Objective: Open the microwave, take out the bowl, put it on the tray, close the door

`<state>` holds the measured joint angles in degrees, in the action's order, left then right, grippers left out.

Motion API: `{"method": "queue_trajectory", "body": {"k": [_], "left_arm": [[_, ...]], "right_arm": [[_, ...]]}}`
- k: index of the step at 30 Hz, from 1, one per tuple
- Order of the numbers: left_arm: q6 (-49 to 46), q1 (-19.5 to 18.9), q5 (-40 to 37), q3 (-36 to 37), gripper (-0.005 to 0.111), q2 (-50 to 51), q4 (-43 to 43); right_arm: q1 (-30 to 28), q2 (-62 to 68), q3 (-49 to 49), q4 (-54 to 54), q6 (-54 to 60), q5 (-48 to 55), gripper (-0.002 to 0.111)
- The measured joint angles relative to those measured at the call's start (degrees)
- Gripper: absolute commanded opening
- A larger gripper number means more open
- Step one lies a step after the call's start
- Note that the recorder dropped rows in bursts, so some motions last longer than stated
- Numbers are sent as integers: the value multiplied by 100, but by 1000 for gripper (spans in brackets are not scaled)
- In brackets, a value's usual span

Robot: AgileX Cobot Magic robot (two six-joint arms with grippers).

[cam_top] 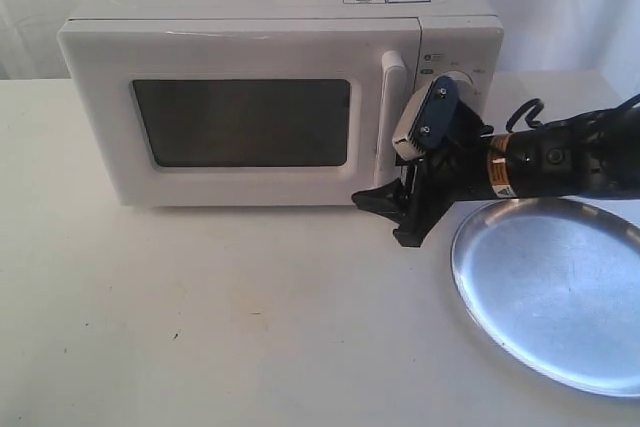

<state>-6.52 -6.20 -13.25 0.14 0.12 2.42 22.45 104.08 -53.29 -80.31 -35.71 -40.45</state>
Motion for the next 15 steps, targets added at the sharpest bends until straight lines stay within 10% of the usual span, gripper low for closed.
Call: {"method": "queue_trajectory", "body": {"k": [15], "left_arm": [[0,0,0,0,0,0,0]], "right_arm": [[159,-845,-92,-1406,-21,1488,0]]}}
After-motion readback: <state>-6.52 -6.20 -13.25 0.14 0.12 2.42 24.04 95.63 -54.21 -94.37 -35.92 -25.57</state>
